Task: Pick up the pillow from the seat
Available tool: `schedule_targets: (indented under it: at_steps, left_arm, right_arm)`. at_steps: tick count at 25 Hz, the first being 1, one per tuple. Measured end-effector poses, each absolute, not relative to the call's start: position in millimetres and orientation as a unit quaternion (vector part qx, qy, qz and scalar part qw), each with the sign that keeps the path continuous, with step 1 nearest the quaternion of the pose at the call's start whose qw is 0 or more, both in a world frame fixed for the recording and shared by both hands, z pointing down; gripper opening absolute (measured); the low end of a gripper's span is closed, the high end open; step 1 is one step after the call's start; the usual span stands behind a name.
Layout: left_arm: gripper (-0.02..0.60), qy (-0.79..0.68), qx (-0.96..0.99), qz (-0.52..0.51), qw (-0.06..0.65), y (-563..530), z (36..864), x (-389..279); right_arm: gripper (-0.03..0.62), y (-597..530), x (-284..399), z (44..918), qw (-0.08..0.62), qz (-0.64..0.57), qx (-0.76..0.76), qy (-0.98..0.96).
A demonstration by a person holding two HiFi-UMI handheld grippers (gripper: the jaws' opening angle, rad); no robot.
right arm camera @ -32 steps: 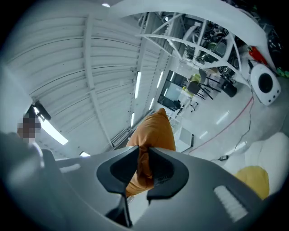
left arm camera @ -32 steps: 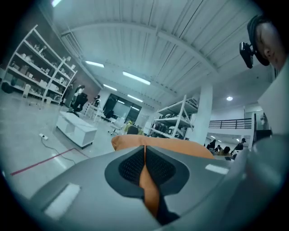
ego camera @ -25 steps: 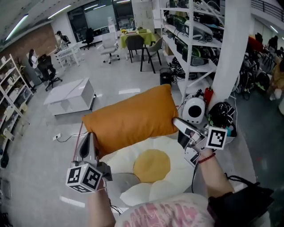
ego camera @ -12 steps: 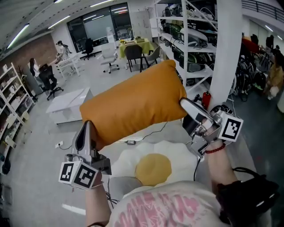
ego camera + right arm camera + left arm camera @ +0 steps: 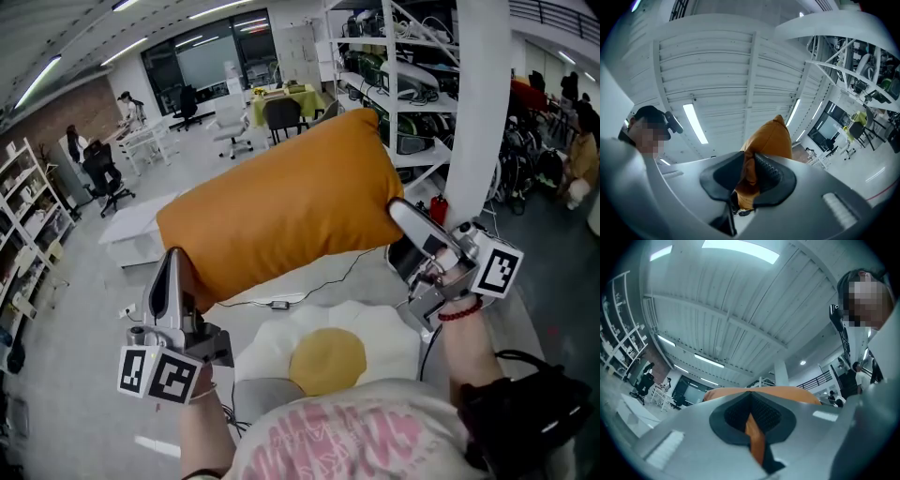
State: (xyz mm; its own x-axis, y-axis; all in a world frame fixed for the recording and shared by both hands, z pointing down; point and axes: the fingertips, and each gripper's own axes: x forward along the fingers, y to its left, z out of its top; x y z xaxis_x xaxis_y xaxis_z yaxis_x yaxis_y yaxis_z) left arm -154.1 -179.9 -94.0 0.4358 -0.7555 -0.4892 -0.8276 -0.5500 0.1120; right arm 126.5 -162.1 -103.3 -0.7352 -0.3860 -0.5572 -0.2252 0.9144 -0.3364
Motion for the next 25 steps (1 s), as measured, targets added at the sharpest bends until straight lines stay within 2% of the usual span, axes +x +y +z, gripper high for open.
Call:
schedule_targets:
  at_steps: [25]
  left_arm:
    - [0.0,0.476,-0.84,0.245,0.089,-192,-93,-145]
  right_arm:
    - [0.075,-180,138,-89,0.304,-0.109,-0.181,0.929]
